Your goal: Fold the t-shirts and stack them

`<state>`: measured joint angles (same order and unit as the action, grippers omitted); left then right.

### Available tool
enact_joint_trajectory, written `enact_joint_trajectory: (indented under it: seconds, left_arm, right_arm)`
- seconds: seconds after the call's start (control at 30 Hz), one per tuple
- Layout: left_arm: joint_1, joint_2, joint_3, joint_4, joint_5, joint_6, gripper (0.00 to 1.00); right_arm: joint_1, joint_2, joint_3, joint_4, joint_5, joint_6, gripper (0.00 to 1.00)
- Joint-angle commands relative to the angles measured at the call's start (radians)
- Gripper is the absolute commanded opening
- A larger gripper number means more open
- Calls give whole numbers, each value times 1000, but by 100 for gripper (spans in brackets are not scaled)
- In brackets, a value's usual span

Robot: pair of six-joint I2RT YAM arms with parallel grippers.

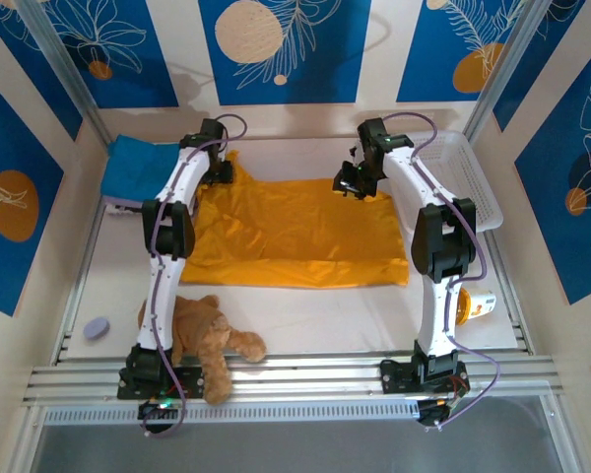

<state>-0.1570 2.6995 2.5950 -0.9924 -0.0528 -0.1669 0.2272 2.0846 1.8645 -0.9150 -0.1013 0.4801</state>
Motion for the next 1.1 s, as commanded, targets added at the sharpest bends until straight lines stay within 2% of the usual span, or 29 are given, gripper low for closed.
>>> enact_joint_trajectory:
  seconds: [0.0, 0.23, 0.47, 0.6, 0.73, 0.9, 1.07]
  left_arm:
    - [10, 26, 27, -57, 41, -3, 34]
    - [9, 16, 24, -36, 57, -24, 11]
    - [2, -40, 17, 7, 65, -46, 0]
    - [2, -82, -4, 23, 68, -47, 0]
    - [1, -122, -40, 37, 77, -50, 0]
    - [1, -141, -47, 27, 96, -48, 0]
    - [1, -153, -55, 22, 100, -46, 0]
  right_arm:
    - [-9, -6, 19, -32, -14, 2, 32]
    - [-21, 12, 38, -48, 49, 5, 32]
    - [-22, 148, 180, -122, 212, -5, 32]
    - [-8, 275, 368, -221, 344, -56, 31]
    - [-4, 363, 500, -271, 402, -113, 31]
    - [-4, 433, 574, -283, 425, -178, 31]
    - [8, 445, 560, -291, 493, -208, 31]
